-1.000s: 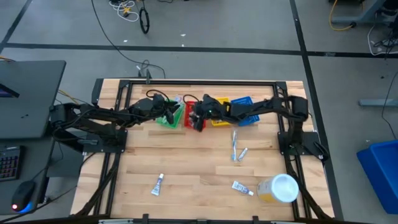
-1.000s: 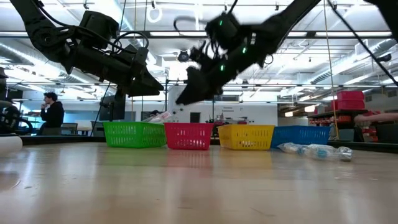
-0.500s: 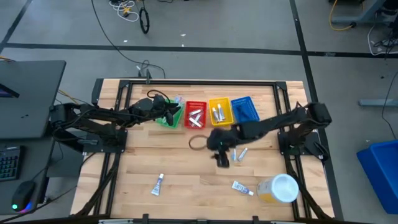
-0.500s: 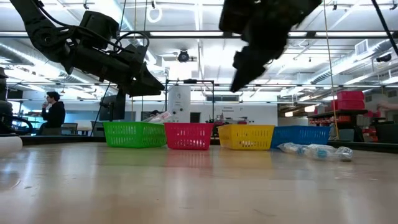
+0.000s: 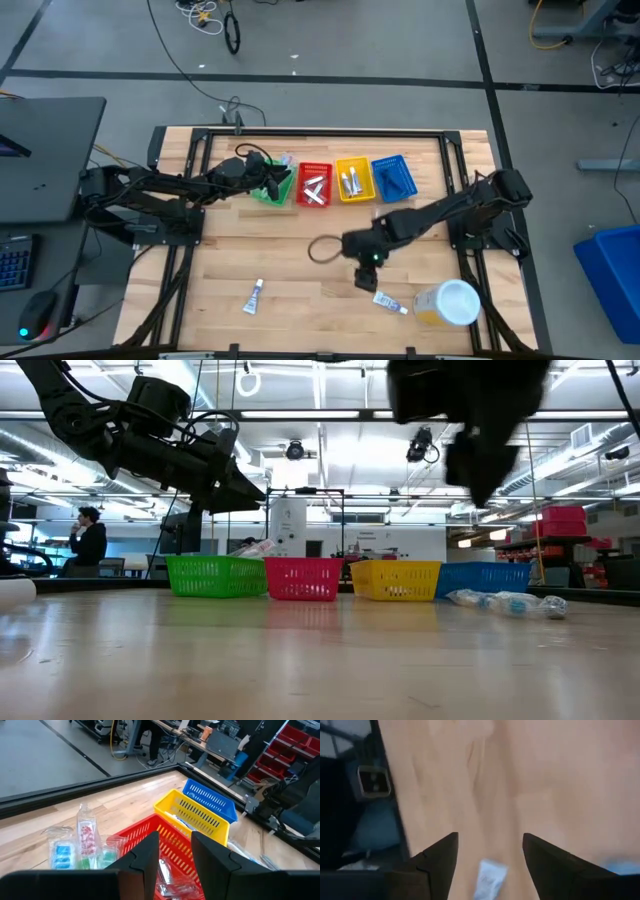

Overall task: Pick & Place Travel size toiletries
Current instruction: Put the white toothpaste into the yellow bin

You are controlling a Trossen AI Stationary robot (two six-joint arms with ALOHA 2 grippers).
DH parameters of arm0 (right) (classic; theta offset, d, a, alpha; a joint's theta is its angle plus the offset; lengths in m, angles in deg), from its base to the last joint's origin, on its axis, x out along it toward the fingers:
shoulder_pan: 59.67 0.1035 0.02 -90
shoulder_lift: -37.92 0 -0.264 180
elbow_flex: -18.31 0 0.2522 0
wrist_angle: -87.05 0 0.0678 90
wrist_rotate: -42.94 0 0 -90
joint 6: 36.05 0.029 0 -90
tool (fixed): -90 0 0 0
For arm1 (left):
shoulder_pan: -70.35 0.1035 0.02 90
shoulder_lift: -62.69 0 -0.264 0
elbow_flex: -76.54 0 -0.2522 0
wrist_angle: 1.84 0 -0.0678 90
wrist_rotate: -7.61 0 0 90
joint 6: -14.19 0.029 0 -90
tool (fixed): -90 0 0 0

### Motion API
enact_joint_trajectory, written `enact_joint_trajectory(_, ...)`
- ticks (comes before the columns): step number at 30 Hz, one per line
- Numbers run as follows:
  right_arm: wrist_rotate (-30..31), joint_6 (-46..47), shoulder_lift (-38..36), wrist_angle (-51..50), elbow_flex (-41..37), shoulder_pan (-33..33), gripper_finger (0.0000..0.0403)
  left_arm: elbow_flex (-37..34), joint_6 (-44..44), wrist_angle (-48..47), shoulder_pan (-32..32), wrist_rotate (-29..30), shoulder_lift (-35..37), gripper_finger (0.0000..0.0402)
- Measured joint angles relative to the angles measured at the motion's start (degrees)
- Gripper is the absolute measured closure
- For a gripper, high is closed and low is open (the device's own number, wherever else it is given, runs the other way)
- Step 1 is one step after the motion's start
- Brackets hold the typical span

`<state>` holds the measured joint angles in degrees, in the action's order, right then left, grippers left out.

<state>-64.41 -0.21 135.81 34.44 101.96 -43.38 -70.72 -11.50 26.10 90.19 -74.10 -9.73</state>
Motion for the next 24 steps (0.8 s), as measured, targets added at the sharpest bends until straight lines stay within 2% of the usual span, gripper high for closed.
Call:
enact_joint_trajectory(6, -5.6, 9.5, 4.2, -1.9, -0.1, 6.3, 0.0184, 0.0, 0.1, -0.3, 0.0, -0.6, 0.0, 0.0281)
enact_joint_trajectory(16, -3.6, 19.5, 7.5, -9.5, -0.1, 13.6, 0.0140, 0.0, 0.9, -0.3, 0.0, -0.5, 0.0, 0.0281)
enact_joint_trajectory(24, -3.7, 19.3, 12.7, -11.3, -0.1, 16.6, 0.0130, 0.0, 1.0, 0.3, 0.0, 0.0, 0.0, 0.0281)
